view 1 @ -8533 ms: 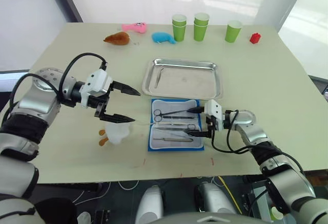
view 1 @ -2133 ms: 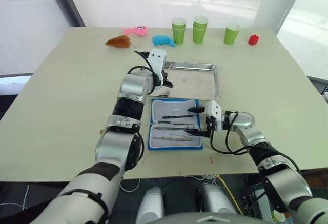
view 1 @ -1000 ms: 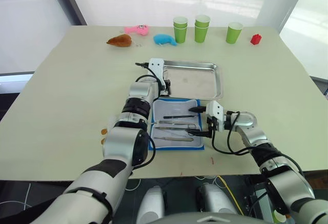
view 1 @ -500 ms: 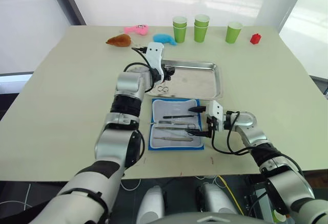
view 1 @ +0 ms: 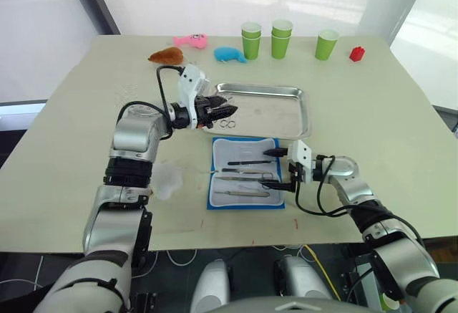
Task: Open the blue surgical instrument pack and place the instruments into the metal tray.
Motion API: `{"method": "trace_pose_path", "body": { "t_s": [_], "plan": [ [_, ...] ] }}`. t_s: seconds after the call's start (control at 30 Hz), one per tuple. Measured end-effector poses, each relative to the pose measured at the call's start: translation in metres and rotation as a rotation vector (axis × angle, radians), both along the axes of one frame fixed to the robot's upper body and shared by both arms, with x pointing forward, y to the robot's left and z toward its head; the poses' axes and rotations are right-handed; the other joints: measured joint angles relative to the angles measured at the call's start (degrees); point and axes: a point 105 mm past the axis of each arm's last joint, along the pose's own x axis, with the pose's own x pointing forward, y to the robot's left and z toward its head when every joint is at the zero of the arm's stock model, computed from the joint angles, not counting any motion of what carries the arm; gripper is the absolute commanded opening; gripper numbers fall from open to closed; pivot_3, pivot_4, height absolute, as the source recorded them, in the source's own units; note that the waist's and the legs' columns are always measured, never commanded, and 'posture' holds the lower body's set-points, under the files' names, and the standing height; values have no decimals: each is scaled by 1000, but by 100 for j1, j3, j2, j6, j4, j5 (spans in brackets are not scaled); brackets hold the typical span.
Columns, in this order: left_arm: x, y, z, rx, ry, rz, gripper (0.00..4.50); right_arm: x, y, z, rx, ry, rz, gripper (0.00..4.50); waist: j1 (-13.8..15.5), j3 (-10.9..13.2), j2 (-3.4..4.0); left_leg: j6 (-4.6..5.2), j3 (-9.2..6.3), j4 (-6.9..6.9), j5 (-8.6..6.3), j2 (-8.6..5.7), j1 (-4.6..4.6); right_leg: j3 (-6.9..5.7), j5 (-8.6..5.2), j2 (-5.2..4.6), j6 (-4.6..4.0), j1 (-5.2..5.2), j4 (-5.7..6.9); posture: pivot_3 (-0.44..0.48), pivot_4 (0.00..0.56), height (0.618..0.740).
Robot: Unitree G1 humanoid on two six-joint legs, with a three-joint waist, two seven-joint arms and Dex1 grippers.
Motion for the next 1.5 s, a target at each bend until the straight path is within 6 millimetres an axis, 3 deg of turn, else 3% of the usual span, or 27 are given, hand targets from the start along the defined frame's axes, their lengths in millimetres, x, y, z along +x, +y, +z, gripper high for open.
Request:
{"method": "trace_pose_path", "body": {
  "t_s": [0.1, 0.23, 0.3, 0.4, 0.43, 0.7, 0.87, 1.1, 1.5],
  "plan": [
    [-24, 15, -4, -15, 55, -140, 2363, 0, 1, 0, 2, 0, 2, 4500, -9, 3, -5, 1, -3, -1, 0, 3, -2, -1, -3, 3, -7, -5, 0, 0, 150, 740],
    [-43, 44, 9, 17, 28, -247, 2363, 0, 0, 0, 1, 0, -4, 4500, 3, 7, -16, 1, -3, -1, 0, 6, -1, -1, -6, 3, -11, -9, 0, 0, 150, 740],
    [-50, 59, 13, 66, -3, -287, 2906, 1, 0, 0, 1, 0, -5, 4500, 6, 8, -14, 2, -3, -1, 0, 8, -1, 5, -7, 0, -11, -15, 0, 0, 150, 740],
    [-53, 74, 18, 111, -29, -285, 4209, 0, 0, 1, 3, 0, -1, 4500, 8, 7, -20, 3, -6, -1, 1, 12, -27, 13, -4, -3, -14, -47, 5, 0, 150, 740],
    [-55, 77, 18, 135, -36, -285, 4446, 0, 1, 1, 4, 0, 1, 4500, 8, 8, -22, 3, -6, -1, 1, 12, -31, 12, -4, -3, -14, -49, 6, 0, 150, 740],
    [-74, 112, 19, 407, -116, -330, 4446, 0, 0, 1, 1, -1, 8, 4500, 17, 14, -25, 5, 11, -3, 0, 16, -44, 27, 4, -26, -27, -80, 10, 0, 150, 740],
    [-75, 116, 17, 430, -135, -349, 4446, 0, -1, 1, -2, -1, 9, 4500, 23, 15, -25, 5, 17, -3, 0, 14, -44, 26, -5, -23, -13, -81, 10, 0, 150, 740],
    [-74, 108, 13, 402, -159, -398, 4446, 0, -1, 2, -1, -2, 11, 4500, 25, 17, -30, 5, 30, -3, 0, 9, -47, 25, -5, -14, -12, -81, 10, 0, 150, 740],
    [-54, 58, -29, 352, -200, -517, 4446, 1, 1, 2, 1, -1, 11, 4500, 33, 13, -41, 6, 33, 2, 1, 11, -52, 28, -4, 13, -14, -80, 21, 0, 150, 740]
  ]
}}
